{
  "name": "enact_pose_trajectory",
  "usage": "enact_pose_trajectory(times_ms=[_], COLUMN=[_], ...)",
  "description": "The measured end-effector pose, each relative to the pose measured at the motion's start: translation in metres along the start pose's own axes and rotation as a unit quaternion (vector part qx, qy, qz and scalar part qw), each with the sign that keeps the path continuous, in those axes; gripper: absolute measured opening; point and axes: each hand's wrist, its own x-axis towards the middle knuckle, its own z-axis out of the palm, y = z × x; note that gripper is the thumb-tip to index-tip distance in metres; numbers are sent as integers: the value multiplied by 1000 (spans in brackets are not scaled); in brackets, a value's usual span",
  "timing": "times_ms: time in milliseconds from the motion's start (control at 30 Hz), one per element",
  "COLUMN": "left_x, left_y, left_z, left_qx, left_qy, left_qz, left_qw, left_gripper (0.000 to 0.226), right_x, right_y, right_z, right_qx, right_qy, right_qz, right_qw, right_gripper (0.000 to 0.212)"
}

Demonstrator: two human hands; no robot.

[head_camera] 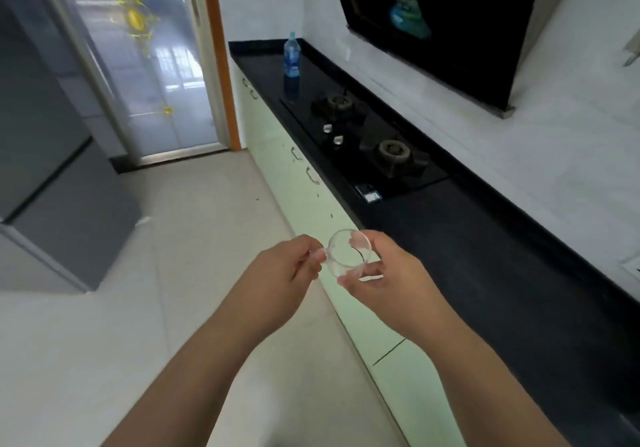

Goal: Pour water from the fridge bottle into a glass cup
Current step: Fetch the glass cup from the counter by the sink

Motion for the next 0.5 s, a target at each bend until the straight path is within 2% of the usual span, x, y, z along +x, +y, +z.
enact_pose_trajectory(times_ms=[300,500], left_x=[2,42], left_y=[-58,-77], left_z=[-63,-89], left_qx=[-5,12], left_qy=[73,98], left_qz=[-70,-108], left_qw=[995,989], left_gripper=[25,23], right_x=[65,135], right_y=[-50,-62], right_z=[62,81], right_qx=[-25,0], right_qy=[-68,-99], right_qz=[-72,-124], right_qw=[995,987], right_gripper=[57,56])
